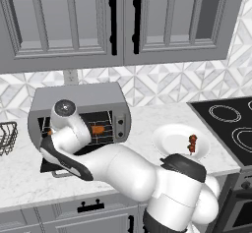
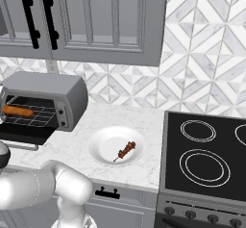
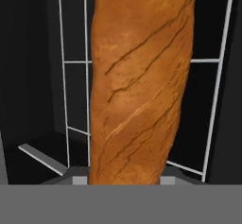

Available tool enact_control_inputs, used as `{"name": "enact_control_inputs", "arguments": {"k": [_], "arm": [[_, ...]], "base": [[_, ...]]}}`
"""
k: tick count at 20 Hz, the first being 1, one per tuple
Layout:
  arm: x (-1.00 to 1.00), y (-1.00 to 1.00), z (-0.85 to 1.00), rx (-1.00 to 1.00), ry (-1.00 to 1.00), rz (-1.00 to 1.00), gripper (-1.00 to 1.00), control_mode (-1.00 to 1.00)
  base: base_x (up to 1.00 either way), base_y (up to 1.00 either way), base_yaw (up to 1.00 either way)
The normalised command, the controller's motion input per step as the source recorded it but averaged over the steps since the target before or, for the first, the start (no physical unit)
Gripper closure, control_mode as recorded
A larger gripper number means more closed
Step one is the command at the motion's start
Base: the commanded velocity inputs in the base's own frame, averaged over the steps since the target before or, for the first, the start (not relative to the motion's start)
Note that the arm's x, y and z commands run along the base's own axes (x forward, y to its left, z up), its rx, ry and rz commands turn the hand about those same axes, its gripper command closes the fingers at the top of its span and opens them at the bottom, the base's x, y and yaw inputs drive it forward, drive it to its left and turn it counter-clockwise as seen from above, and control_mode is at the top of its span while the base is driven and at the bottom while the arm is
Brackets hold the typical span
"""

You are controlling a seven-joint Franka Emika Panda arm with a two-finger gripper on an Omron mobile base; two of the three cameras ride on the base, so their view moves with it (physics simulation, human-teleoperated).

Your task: Pick up the kebab skewer and baguette bread, and place them inside the toaster oven. Close the toaster oven door and start by setting the timer.

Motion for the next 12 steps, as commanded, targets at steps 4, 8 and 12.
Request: {"name": "enact_control_inputs", "arguments": {"k": [4, 8, 12], "arm": [[0.01, -0.01, -0.19, 0.0, -0.03, 0.1, 1.0, -1.0], [0.01, -0.01, -0.26, 0.0, 0.0, 0.12, 1.0, -1.0], [0.32, 0.0, -0.28, 0.0, 0.0, 0.04, 1.0, -1.0]], "base": [[0.0, 0.0, 0.0], [0.0, 0.0, 0.0], [0.0, 0.0, 0.0]]}}
